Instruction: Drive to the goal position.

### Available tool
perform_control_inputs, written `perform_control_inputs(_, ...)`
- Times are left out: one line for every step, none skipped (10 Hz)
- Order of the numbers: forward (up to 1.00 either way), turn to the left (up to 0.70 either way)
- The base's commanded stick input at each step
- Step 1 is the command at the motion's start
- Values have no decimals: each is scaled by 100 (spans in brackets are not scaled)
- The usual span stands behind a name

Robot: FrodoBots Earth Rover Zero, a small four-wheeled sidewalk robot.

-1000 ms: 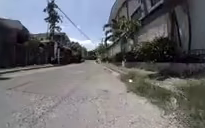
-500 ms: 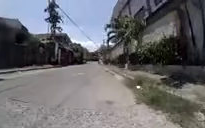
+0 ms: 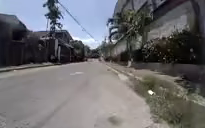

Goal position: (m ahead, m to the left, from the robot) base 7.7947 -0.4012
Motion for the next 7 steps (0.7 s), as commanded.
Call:
perform_control_inputs(100, 0)
perform_control_inputs(100, 0)
perform_control_inputs(100, 0)
perform_control_inputs(100, 0)
perform_control_inputs(100, 0)
perform_control_inputs(100, 0)
perform_control_inputs(100, 0)
